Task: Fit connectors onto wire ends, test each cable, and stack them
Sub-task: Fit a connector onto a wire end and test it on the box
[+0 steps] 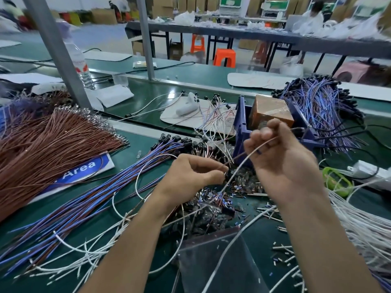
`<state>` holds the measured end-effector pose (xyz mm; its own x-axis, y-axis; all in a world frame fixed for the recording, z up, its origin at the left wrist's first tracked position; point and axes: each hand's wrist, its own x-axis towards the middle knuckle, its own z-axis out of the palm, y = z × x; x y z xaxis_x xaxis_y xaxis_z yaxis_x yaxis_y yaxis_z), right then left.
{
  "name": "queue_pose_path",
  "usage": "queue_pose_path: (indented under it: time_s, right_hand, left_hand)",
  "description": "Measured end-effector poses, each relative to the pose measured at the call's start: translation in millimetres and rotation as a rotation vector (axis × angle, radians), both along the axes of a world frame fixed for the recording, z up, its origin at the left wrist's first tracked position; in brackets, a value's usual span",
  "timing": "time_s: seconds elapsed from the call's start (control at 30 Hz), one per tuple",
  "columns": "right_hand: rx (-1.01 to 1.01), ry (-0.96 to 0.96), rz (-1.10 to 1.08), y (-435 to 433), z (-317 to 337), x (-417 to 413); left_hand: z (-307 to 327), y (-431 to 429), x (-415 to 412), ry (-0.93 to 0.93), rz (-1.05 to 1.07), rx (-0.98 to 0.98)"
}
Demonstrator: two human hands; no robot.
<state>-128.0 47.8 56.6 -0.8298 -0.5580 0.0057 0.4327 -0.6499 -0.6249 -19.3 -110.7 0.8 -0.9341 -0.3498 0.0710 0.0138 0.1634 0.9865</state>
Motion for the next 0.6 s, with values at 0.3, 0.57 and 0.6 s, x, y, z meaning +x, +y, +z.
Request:
queue_pose_path:
  time_s: [0.3,0.57,0.6]
  right_hand:
    - [-0.204,-0.022,-0.200,33,4,-19]
    - [-0.277,-0.097,-0.311,67,7,-37]
    - [-0.240,-0.079,-0.339,74,7,-40]
  left_hand:
    - [12,22,3,-0.105,-0.058,-0.166]
    - [1,47,-13,-0.023,0.031,-0.033]
    - [2,44,-12,-0.014,0.044,-0.024]
